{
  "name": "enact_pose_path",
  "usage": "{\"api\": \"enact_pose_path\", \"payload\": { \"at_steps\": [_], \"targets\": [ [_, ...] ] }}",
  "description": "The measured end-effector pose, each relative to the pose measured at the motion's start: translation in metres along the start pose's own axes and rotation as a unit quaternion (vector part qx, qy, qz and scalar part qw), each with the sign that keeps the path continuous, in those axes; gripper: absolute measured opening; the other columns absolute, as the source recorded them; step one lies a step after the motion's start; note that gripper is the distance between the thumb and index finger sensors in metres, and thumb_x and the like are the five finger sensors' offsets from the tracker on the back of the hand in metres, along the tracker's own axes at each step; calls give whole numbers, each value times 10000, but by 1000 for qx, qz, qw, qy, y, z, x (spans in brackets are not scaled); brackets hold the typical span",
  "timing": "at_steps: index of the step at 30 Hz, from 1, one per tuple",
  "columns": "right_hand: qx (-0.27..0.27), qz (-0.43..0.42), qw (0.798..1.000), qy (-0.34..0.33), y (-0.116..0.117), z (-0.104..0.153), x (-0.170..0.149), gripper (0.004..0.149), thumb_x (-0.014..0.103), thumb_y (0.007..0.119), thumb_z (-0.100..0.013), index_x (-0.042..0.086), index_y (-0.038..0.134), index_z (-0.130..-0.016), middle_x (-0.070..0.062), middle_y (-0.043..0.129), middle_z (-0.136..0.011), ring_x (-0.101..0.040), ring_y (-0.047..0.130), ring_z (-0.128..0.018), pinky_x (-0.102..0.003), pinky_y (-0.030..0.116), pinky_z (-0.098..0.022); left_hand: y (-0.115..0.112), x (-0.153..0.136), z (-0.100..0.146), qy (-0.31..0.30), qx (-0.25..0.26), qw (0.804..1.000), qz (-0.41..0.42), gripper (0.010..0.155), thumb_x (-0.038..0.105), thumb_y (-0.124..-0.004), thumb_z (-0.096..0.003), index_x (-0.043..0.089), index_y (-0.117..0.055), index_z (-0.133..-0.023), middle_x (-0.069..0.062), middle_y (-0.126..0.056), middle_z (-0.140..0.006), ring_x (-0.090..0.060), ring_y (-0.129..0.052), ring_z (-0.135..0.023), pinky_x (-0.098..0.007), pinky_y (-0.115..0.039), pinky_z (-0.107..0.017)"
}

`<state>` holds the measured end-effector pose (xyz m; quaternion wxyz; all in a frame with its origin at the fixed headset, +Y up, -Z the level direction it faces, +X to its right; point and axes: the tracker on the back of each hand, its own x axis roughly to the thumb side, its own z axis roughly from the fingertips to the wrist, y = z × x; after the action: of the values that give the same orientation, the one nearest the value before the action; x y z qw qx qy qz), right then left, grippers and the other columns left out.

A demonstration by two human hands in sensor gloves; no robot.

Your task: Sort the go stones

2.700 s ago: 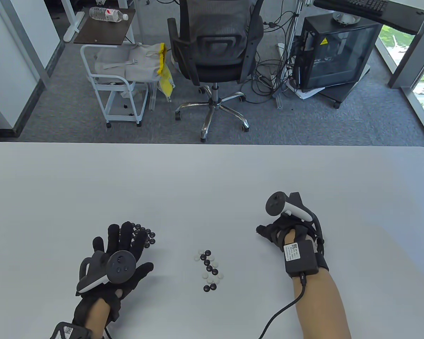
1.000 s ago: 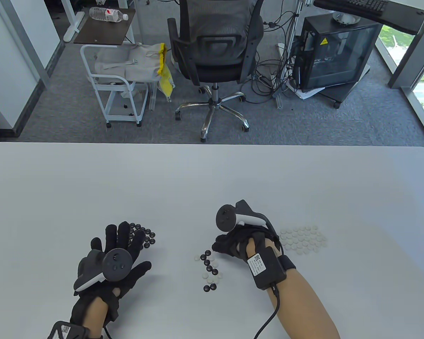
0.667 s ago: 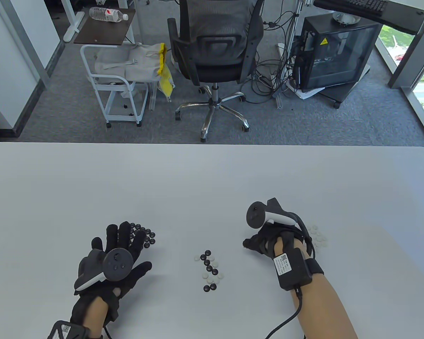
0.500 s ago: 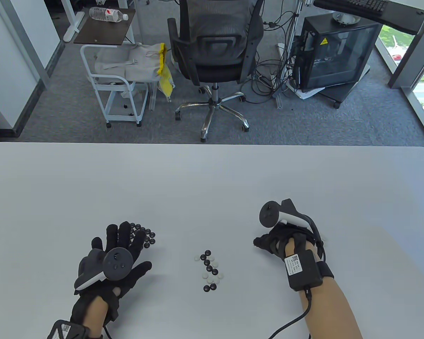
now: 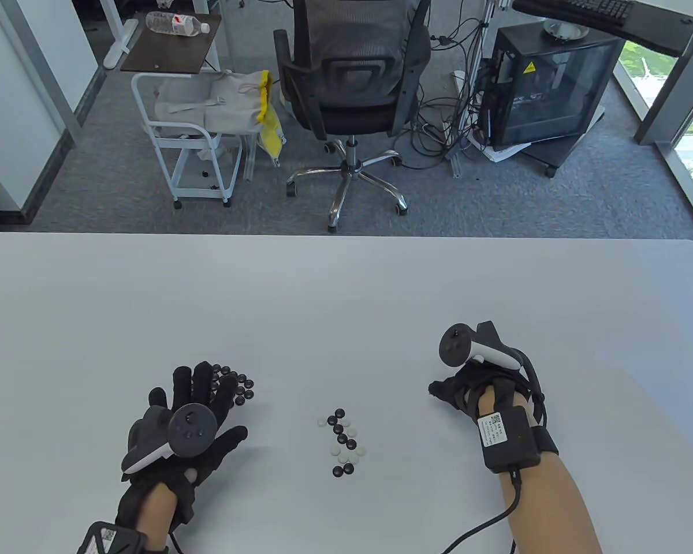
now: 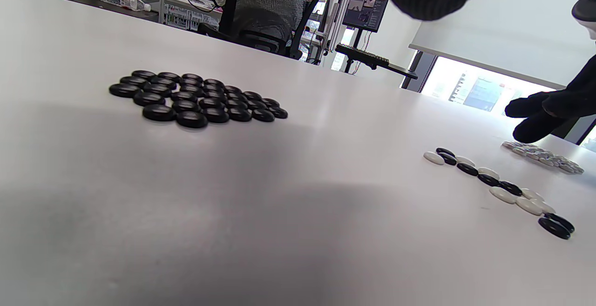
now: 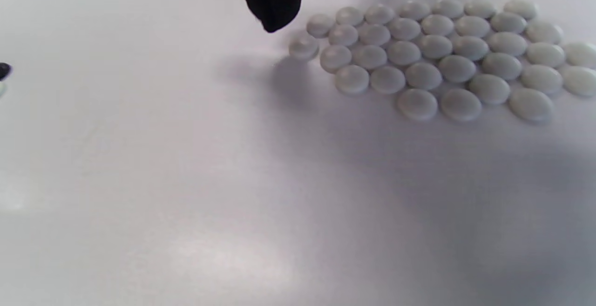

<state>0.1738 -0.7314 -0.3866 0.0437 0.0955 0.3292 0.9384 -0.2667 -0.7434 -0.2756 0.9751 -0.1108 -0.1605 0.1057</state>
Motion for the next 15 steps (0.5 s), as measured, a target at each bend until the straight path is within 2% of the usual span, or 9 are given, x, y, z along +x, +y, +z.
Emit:
{"api": "enact_pose_path", "payload": {
  "at_steps": [4, 8, 15],
  "targets": [
    [3, 22, 998, -66, -7, 10, 32, 628, 484, 575, -595, 94, 752, -1054, -381, 174, -1142, -656, 39, -950, -892, 154, -577, -1, 0, -2, 2, -5, 1000, 0, 819, 548, -582, -573, 187, -153, -1170, -268, 107, -1136, -527, 144, -955, -818, -26, -550],
    [24, 22, 990, -138, -2, 13, 65, 628, 485, 579, -596, 84, 793, -1029, -377, 197, -1145, -660, 58, -952, -894, 176, -580, -2, -1, -2, 4, -6, 1000, -1, 816, 549, -581, -573, 187, -158, -1170, -267, 102, -1138, -527, 141, -956, -818, -28, -550],
    [54, 50, 980, -187, 16, 4, 106, 628, 489, 573, -595, 100, 746, -1056, -379, 169, -1142, -660, 49, -950, -895, 178, -582, -2, 0, -2, 3, -6, 1000, -1, 817, 549, -582, -573, 187, -158, -1170, -269, 101, -1138, -528, 139, -957, -818, -29, -550]
  ]
}}
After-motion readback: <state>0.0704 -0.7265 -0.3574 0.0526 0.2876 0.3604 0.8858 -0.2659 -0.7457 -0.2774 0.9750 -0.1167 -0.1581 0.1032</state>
